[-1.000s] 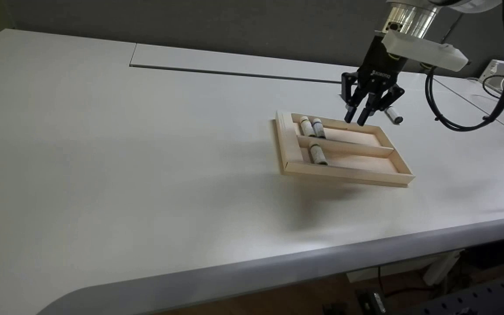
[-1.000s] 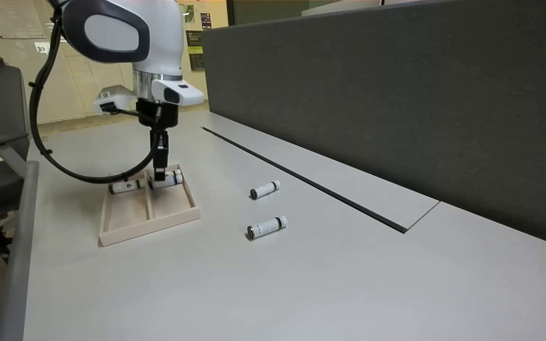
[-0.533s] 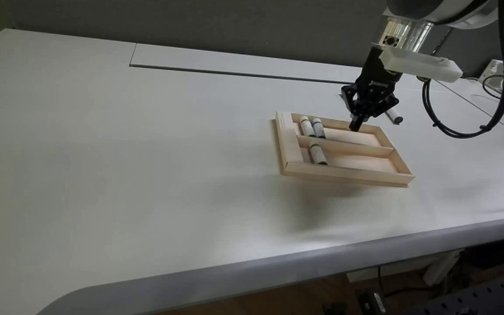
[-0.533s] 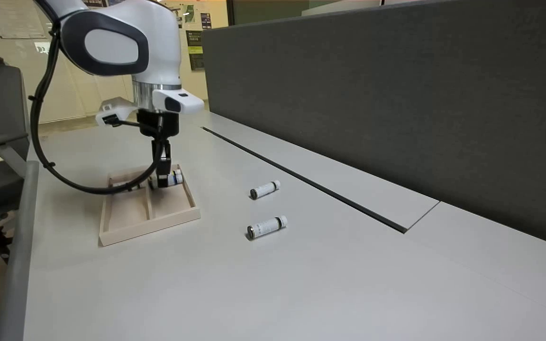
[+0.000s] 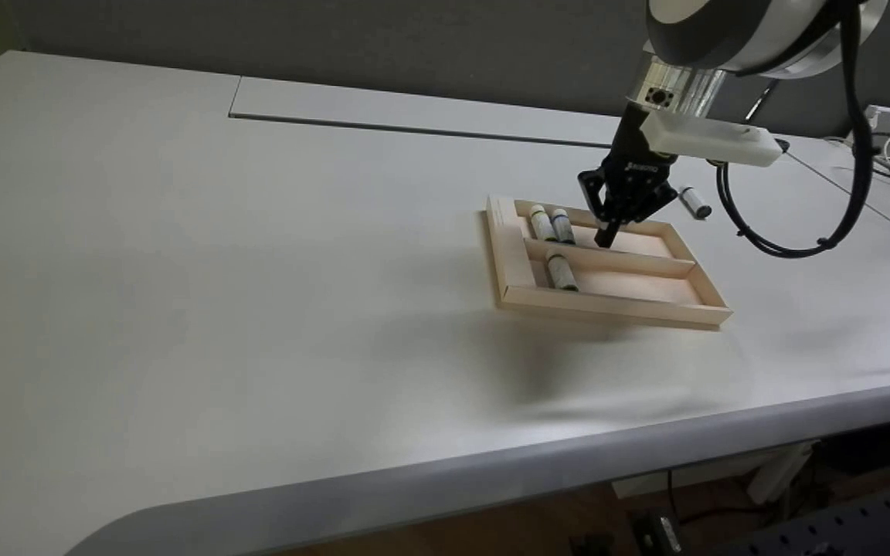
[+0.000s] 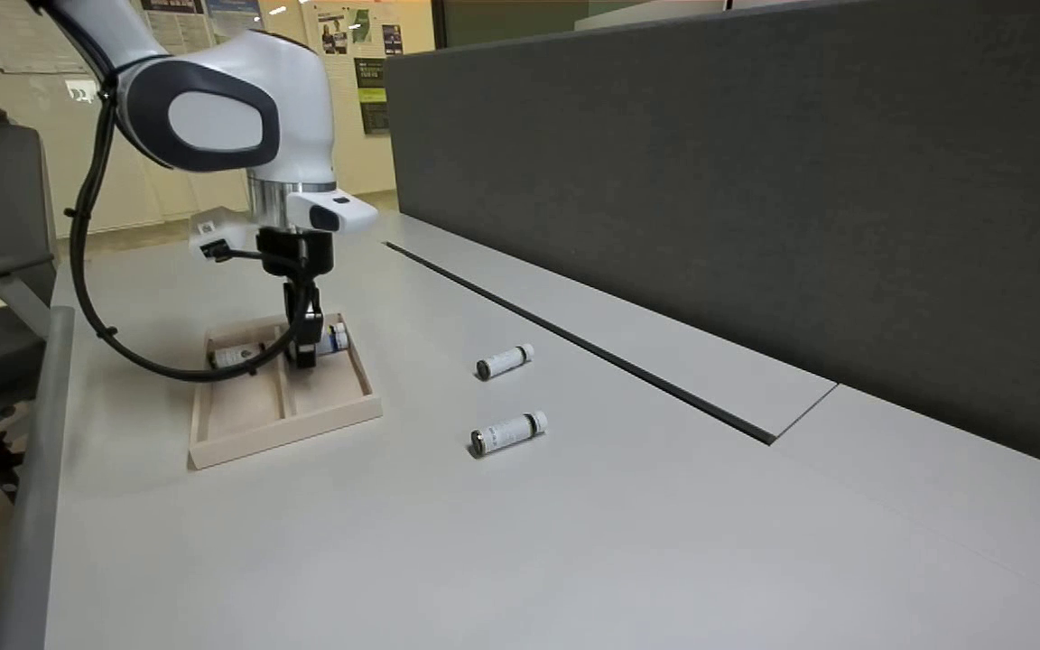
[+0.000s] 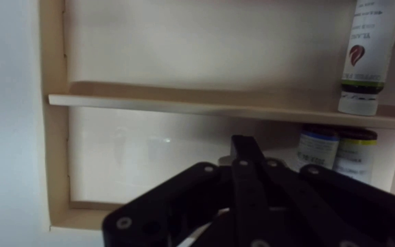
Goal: Move the upright bottle to the top compartment of the box
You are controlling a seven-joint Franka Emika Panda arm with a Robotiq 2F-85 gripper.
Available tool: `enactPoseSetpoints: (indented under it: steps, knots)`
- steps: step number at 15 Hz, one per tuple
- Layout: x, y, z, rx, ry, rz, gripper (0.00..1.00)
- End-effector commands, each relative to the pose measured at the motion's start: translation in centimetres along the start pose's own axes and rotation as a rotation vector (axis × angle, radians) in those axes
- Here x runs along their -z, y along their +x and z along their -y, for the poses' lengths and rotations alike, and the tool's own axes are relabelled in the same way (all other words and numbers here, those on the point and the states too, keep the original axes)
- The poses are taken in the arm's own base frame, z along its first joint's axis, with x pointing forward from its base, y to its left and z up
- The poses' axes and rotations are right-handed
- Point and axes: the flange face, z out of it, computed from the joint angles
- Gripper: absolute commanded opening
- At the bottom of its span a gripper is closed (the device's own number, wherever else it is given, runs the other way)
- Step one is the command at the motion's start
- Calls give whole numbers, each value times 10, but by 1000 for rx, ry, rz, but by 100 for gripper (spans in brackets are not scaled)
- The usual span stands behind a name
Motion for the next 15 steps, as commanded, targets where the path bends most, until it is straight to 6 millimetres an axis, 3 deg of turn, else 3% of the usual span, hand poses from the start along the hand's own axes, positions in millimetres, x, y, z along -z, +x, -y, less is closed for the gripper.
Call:
enactPoseSetpoints:
  steps: [1, 8, 15]
  knots:
    - [0, 5, 17, 7, -19, -26, 0]
    - [5, 7, 45, 51, -7, -74, 0]
    - [7, 9, 58, 45, 21, -76, 0]
